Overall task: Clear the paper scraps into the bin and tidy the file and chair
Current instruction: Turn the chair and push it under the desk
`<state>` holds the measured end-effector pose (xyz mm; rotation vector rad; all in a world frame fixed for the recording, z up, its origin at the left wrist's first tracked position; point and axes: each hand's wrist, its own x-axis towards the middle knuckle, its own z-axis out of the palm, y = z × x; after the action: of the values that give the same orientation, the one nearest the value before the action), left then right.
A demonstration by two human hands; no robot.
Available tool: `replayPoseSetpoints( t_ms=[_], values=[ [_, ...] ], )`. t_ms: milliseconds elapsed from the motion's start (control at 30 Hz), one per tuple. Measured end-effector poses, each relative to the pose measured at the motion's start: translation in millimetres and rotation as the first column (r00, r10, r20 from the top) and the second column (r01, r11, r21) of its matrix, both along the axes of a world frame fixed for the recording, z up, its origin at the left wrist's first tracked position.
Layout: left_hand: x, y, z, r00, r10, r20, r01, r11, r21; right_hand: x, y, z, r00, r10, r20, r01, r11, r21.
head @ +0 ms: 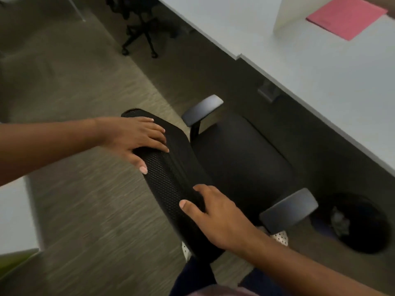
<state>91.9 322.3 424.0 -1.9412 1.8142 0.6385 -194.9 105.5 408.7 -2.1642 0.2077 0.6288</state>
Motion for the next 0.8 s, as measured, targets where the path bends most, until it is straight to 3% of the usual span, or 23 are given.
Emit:
replayPoseSetpoints(
  t_ms=[233,367,800],
  values=[
    [39,-17,-15,0.981,-0.167,-0.095,0.164,0.986,-0.042,-1,63,-4,0.989,-0.145,0.021,0.146,0.971,-0.187],
    [43,-17,-24,0.986,-0.133,-0.104,0.139,0.989,0.049,-6,81,-13,0.987,-0.162,0.024,0.162,0.947,-0.279],
    [45,-39,-22,0.989,-0.122,-0.086,0.121,0.993,-0.02,-4,68,-21,0.986,-0.156,0.057,0.166,0.906,-0.39]
  ],
)
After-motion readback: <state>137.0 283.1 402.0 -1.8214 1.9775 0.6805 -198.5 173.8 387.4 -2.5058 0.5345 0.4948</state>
